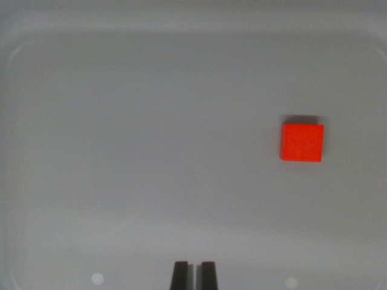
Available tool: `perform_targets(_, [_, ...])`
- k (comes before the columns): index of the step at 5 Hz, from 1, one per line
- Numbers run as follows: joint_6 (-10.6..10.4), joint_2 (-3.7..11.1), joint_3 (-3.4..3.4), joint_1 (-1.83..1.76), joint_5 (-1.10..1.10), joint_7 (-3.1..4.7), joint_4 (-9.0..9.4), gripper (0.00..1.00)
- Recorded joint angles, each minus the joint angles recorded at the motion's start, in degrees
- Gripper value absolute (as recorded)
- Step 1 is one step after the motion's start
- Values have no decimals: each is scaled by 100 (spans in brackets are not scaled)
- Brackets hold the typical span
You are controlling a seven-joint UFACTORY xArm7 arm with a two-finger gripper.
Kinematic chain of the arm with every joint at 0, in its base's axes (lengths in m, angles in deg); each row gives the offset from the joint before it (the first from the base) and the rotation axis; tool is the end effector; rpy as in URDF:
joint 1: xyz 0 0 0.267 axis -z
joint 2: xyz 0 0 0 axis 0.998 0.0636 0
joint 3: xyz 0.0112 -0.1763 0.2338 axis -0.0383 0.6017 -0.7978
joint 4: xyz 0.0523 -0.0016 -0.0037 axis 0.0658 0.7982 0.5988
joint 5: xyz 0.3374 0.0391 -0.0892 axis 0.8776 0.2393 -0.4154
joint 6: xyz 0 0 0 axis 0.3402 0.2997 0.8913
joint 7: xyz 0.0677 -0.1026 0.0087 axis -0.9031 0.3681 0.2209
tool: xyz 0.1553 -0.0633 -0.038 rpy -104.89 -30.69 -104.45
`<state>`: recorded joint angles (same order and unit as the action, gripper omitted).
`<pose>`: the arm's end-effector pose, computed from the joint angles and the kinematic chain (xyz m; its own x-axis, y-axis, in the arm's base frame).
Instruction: Reach red block
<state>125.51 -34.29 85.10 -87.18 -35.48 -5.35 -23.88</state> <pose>0.4746 0.0006 0.3309 0.9981 0.0216 -0.0583 0.0197 -0.9993 -0.0326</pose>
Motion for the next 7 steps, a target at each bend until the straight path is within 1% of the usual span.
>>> perform_targets(1, [0, 0, 0, 0, 0, 0, 0, 0])
perform_targets(2, [-181, 103, 22, 27, -6, 10, 81, 0])
perform_targets(3, [-181, 103, 22, 27, -6, 10, 81, 0])
perform_targets(4, [-388, 221, 47, 59, -13, 21, 173, 0])
perform_targets(5, [-388, 221, 47, 59, -13, 21, 173, 0])
perform_targets(6, [-612, 349, 74, 93, -20, 34, 273, 0])
perform_targets(7, [-612, 349, 74, 93, -20, 34, 273, 0])
